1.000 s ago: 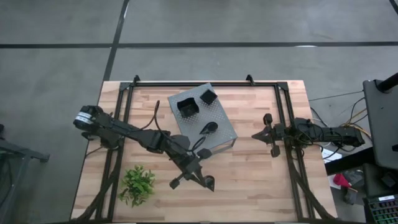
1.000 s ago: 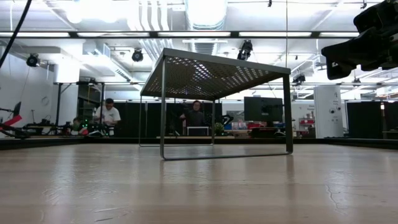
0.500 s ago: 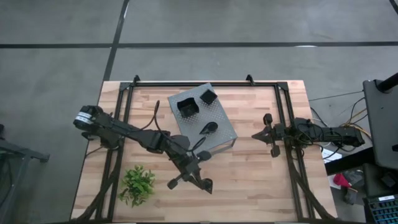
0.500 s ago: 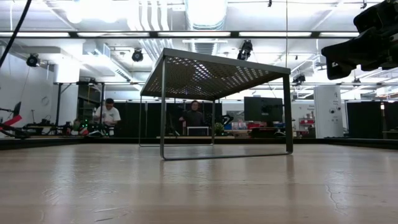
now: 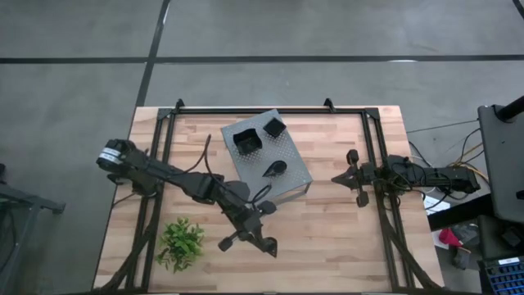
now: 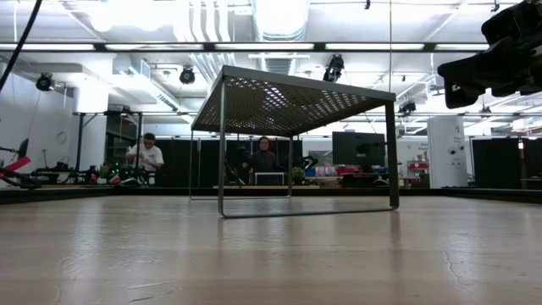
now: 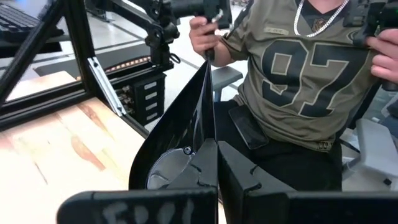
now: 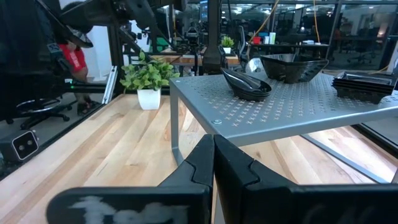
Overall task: Pick & Place Mini shaped plates
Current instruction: Stack the distorted square plate on top of the distorted square plate on the shelf
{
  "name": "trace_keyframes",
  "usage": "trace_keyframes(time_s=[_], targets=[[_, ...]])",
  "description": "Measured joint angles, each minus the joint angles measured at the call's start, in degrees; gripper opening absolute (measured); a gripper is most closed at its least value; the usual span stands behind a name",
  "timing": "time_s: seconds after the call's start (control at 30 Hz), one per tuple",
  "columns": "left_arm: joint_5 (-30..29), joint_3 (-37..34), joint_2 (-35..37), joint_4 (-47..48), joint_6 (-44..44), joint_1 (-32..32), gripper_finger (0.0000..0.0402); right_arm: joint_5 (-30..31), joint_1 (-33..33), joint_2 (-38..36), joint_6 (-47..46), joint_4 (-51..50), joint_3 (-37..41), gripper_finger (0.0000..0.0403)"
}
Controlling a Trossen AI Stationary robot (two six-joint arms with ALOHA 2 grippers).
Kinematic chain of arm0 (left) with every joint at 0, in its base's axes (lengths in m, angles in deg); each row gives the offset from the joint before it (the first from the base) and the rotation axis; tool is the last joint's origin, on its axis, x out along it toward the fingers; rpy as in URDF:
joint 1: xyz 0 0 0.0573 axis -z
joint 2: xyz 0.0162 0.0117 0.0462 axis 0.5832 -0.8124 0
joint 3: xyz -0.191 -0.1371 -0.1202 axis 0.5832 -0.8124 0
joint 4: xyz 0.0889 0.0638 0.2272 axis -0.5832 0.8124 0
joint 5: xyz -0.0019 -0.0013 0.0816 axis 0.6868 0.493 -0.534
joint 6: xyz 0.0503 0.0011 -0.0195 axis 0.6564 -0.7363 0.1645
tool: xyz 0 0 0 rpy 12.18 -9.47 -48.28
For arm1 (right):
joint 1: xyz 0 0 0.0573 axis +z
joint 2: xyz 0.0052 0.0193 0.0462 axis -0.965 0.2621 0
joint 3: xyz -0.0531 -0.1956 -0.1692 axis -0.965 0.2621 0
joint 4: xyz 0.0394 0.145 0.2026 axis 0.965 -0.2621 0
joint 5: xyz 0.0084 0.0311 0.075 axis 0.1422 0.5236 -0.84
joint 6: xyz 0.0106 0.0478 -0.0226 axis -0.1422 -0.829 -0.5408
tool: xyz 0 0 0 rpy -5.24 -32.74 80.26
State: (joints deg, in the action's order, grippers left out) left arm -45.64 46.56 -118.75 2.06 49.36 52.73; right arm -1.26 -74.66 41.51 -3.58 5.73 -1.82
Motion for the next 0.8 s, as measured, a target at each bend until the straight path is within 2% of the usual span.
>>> trace_keyframes(time_s=[0.47, 0.8], targets=[[-2.7, 0.0, 0.0, 2.6, -0.2, 0.8, 0.0, 0.0, 0.0, 0.0, 0.0, 0.0, 0.0, 0.0009], [-5.5, -0.3, 0.0, 8.8, -9.9, 1.7, 0.0, 0.0, 0.0, 0.0, 0.0, 0.0, 0.0, 0.0009]])
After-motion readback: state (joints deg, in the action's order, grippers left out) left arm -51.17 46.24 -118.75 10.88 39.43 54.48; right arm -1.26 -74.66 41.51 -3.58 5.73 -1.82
